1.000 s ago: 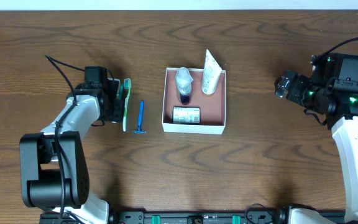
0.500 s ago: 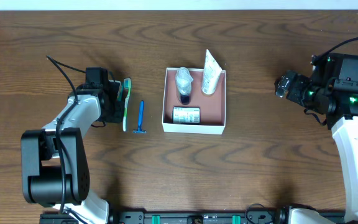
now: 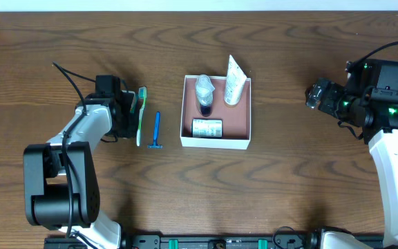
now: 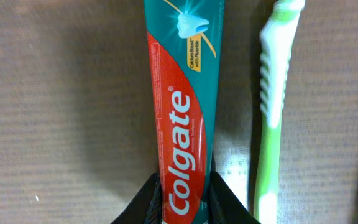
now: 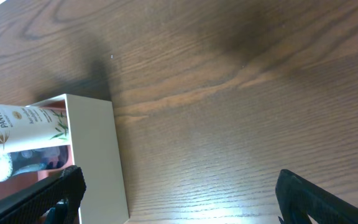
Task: Pack container
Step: 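Move the left gripper over the Colgate toothpaste tube and grasp it, then carry the toothpaste tube into the box and release it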
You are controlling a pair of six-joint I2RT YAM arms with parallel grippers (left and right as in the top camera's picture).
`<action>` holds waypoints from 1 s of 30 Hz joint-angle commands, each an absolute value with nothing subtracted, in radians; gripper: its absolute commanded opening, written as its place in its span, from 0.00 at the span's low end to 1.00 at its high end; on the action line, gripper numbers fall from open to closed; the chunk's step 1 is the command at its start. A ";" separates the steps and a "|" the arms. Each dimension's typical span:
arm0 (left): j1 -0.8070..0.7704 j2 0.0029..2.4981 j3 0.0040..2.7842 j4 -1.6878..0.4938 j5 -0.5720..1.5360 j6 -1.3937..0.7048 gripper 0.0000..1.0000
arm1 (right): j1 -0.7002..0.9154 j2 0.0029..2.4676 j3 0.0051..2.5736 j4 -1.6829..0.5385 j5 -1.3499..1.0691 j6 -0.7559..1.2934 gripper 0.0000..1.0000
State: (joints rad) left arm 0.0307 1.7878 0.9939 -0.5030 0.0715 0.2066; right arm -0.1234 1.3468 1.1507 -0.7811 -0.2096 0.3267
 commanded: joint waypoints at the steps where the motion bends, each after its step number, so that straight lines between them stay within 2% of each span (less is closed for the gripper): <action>1: 0.029 1.758 1.024 -0.535 0.063 0.205 0.15 | -0.131 1.349 1.157 -0.779 -0.215 0.336 0.99; 7: 0.023 1.629 1.084 -0.618 0.065 0.203 0.15 | -0.131 1.349 1.157 -0.779 -0.215 0.336 0.99; 9: 0.009 1.574 1.105 -0.651 0.078 0.179 0.11 | -0.131 1.349 1.157 -0.779 -0.214 0.336 0.99; 18: -0.171 1.330 1.116 -0.673 0.123 0.171 0.11 | -0.131 1.349 1.157 -0.779 -0.215 0.336 0.99; 22: -0.247 1.287 1.116 -0.689 0.123 0.170 0.06 | -0.131 1.349 1.157 -0.779 -0.215 0.336 0.99; 30: -0.360 1.277 1.116 -0.786 0.123 0.170 0.06 | -0.131 1.349 1.157 -0.779 -0.215 0.336 0.99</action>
